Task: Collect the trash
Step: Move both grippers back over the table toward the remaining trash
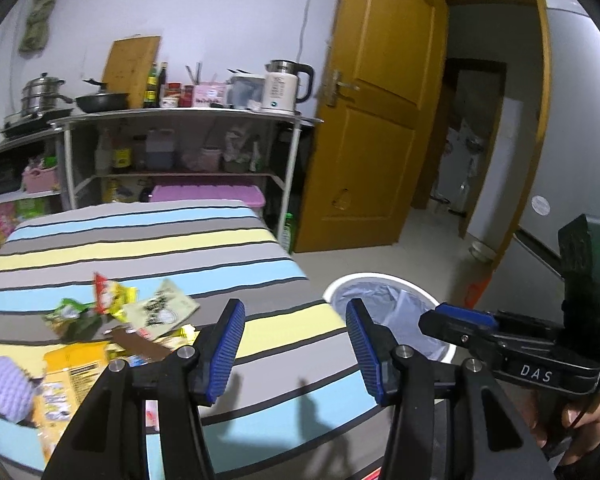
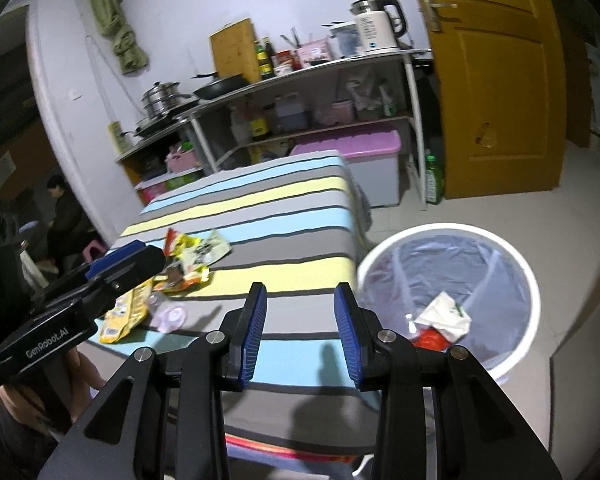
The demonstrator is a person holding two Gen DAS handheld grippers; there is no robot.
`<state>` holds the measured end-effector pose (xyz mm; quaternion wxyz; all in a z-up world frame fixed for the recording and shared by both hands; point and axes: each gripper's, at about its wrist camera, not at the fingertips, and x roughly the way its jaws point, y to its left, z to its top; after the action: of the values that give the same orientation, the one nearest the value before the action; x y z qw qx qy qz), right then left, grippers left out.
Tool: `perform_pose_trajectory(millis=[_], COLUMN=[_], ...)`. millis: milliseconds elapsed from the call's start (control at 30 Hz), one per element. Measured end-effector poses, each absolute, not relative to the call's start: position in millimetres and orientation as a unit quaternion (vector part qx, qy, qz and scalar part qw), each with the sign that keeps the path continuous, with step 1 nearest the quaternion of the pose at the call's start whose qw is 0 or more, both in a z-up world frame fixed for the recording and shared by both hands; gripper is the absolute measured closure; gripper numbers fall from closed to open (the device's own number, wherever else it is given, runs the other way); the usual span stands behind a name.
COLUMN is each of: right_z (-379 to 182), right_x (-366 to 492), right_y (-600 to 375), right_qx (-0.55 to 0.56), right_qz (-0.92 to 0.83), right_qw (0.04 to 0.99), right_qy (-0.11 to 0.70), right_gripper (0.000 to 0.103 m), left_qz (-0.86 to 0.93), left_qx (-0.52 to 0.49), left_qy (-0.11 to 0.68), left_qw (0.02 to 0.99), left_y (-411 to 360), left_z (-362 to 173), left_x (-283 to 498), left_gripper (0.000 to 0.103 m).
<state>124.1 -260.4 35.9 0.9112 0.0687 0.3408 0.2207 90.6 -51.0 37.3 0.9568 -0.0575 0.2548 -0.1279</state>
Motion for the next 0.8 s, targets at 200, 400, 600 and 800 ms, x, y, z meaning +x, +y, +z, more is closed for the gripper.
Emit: perform_pose_trajectory(millis=[200,400,600,800], right_z=[35.8,38.0,38.9,38.5], right_x=[116.4,108.5,101.7,95.9], right_y=[-236.3,-210.9,-190.8,-172.0], right_qx=[0.056,0.042,0.027,0.013], right_qz=[0.25,0.277,0.297,0.316], right_qw=[0.906,0.9,0.897,0.894], right_qy=[0.338,0.333,0.326,0.317], right_gripper=[0.062,0.062,0.061,0.061], left_qz=[-0.091,-0.065,-0.038,-0.007], left_qx=[-0.058,-0.062,-0.072,-0.079], left_qy=[0.25,0.246,0.241,0.23], left_qw=[0.962,0.965,0.967,0.97], left_y=[-25.9,-4.5,18.7,36.3], left_z=[35.0,33.2,32.6,31.3], left_x=[72.5,53.8,38.3,23.9], left_gripper=[0.051,0.051,0.051,0.051])
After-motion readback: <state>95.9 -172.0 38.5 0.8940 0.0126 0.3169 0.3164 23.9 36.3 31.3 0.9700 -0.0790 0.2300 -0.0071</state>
